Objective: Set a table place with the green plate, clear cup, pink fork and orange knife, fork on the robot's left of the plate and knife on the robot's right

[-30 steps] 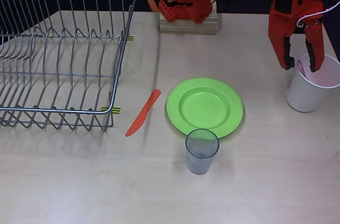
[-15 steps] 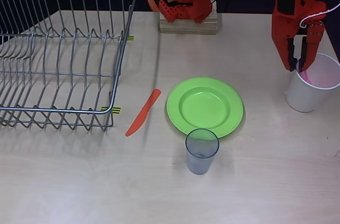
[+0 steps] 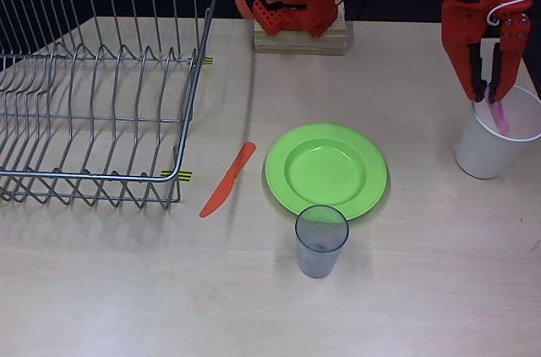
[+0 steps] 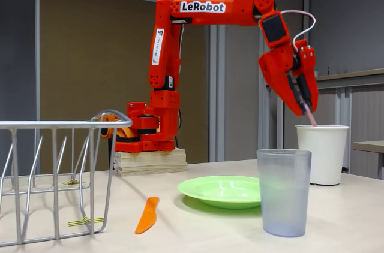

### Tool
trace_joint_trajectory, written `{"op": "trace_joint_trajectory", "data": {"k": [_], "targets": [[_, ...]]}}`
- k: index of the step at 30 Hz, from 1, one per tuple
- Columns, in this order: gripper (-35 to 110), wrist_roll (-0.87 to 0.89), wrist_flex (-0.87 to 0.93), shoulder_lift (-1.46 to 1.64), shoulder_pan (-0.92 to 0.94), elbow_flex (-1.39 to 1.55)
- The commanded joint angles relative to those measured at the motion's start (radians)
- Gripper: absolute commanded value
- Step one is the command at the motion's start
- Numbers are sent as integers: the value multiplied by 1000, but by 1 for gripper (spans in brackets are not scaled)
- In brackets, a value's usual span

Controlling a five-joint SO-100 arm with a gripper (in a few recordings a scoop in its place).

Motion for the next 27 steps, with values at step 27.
{"op": "trace_joint_trajectory", "data": {"k": [27], "targets": [[0,347,-8,176,339,98]]}}
